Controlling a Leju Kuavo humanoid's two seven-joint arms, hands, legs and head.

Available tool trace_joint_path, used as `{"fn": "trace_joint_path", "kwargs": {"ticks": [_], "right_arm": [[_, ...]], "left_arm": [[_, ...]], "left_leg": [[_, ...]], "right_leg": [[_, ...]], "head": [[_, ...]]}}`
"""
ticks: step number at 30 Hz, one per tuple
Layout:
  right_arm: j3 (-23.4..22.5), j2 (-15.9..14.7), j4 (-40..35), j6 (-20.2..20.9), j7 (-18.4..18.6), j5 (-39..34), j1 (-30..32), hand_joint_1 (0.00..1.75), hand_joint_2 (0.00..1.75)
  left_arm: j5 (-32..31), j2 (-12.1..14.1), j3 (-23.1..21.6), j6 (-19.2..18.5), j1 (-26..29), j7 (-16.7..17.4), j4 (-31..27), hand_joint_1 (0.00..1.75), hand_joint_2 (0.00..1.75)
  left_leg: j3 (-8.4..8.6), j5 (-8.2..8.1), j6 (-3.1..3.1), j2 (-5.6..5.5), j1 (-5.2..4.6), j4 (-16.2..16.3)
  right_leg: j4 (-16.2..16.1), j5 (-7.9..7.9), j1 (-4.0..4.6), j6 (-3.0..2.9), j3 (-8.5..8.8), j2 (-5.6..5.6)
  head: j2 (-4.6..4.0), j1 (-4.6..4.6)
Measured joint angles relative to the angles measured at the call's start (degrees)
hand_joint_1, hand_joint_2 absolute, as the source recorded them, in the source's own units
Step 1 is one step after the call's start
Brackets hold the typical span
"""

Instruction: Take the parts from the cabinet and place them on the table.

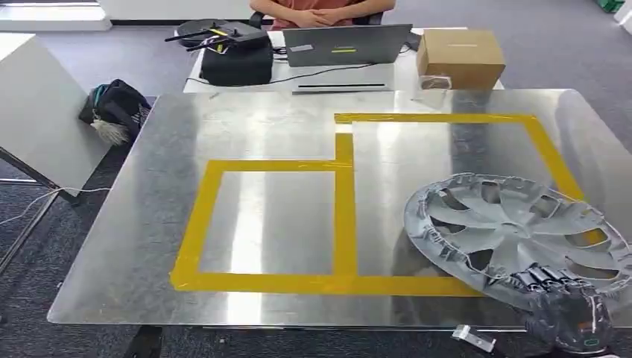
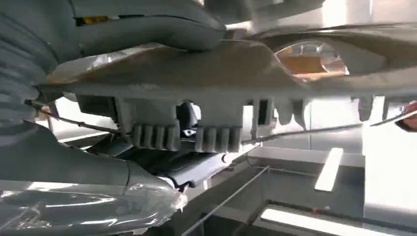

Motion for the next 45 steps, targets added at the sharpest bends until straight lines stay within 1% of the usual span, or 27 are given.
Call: {"fn": "trace_joint_path", "kwargs": {"ticks": [5,11,20,35,45], "right_arm": [[0.0,0.0,0.0,0.11,-0.48,-0.22,-0.97,0.0,0.0],[0.02,0.0,0.0,0.11,-0.81,-0.61,-1.37,0.0,0.0],[0.02,0.0,0.0,0.33,-0.66,-0.55,-1.63,0.0,0.0],[0.55,0.0,0.0,0.57,-1.03,-2.19,-2.45,0.0,0.0],[0.7,0.0,0.72,0.48,-1.88,-3.34,-3.36,0.0,0.0]], "left_arm": [[-2.34,0.0,-0.74,0.61,-0.19,1.07,0.0,0.0,0.0],[-2.42,0.0,-1.27,0.81,-0.23,1.42,0.0,0.0,0.0],[-3.36,0.0,-1.29,2.64,-0.22,1.92,0.0,0.0,0.0],[-3.43,0.33,-1.11,3.34,-0.21,2.27,0.0,0.0,0.0],[-2.93,0.92,-0.66,2.97,-0.19,2.97,0.0,0.0,0.0]], "left_leg": [[0.06,0.0,0.01,0.0,0.0,0.0],[0.07,-0.01,0.02,0.0,0.0,0.0],[0.08,-0.03,0.05,0.0,0.0,0.0],[0.1,-0.03,0.05,0.0,0.01,0.0],[0.11,-0.02,0.05,0.0,0.01,0.0]], "right_leg": [[-0.33,0.1,0.0,0.12,0.25,-0.01],[-0.61,0.19,-0.01,0.25,0.4,-0.01],[-0.74,0.22,-0.01,0.28,0.49,-0.01],[-0.77,0.24,-0.01,0.32,0.51,-0.01],[-0.8,0.28,-0.01,0.38,0.55,-0.01]], "head": [[0.0,0.02],[0.0,0.04],[0.0,0.04],[0.0,0.02],[0.0,0.02]]}}
